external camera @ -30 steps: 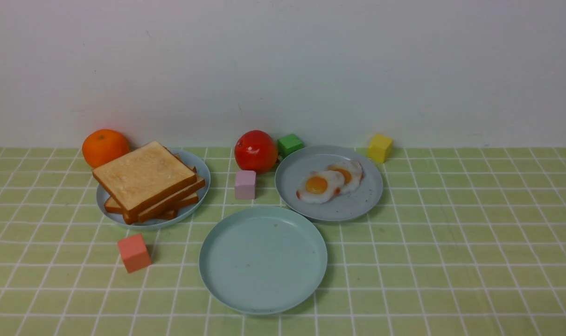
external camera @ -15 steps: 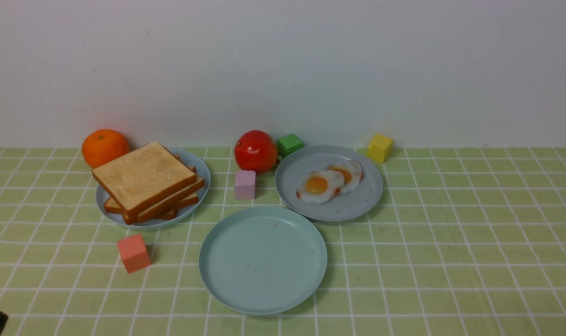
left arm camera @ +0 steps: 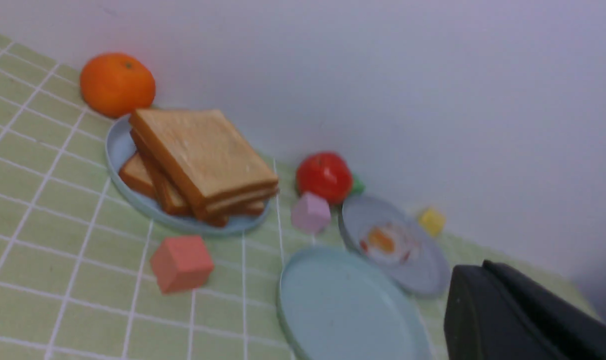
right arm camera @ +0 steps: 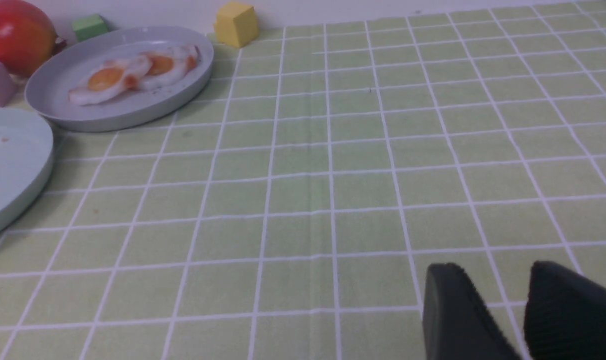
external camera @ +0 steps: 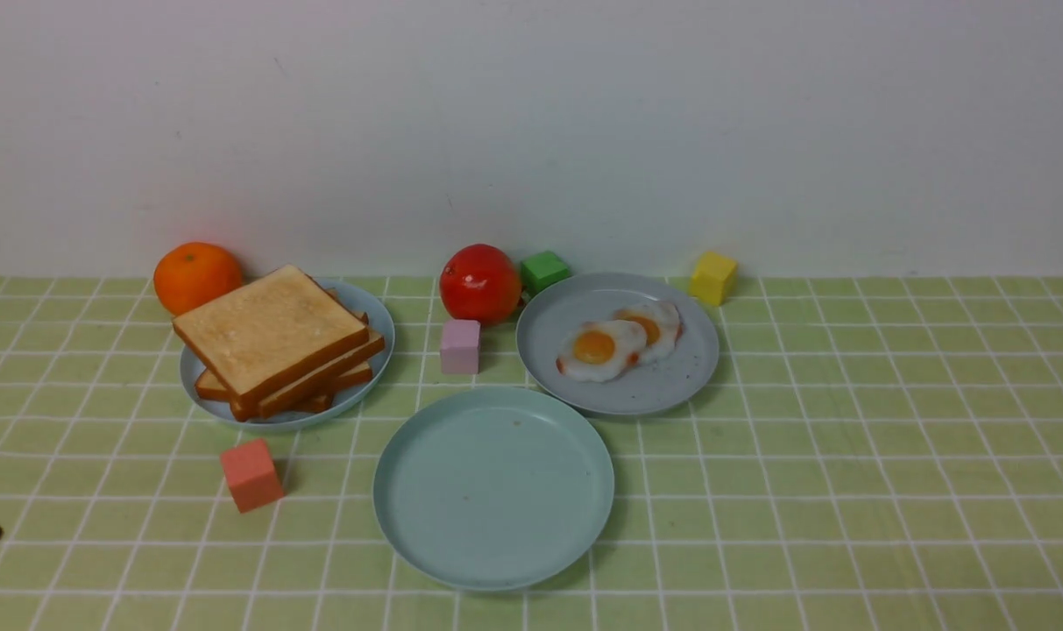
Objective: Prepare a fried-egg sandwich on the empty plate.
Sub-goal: Use the left arm to grab a slice of bread
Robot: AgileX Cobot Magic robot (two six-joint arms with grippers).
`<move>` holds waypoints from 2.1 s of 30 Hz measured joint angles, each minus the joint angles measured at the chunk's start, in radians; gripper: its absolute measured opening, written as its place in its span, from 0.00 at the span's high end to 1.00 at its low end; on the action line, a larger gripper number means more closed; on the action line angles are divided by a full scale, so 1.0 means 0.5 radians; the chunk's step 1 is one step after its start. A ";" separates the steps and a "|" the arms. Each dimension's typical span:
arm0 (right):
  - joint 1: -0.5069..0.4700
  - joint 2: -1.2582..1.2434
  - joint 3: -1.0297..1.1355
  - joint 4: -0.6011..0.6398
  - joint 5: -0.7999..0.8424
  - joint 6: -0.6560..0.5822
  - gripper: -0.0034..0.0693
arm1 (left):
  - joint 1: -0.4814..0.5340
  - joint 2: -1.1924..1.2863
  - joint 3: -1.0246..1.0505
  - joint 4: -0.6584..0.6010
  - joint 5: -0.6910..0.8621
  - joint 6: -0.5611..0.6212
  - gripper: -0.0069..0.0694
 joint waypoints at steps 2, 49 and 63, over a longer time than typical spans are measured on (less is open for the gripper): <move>0.000 0.000 0.013 0.140 -0.124 0.150 0.63 | -0.106 0.295 -0.260 0.063 0.395 0.161 0.93; 0.437 1.001 -1.767 0.726 1.399 -0.382 0.96 | -0.209 3.431 -2.116 1.036 0.383 0.888 0.37; 0.437 1.001 -1.767 0.760 1.422 -0.382 0.95 | -0.209 3.503 -2.137 1.075 0.391 1.038 0.45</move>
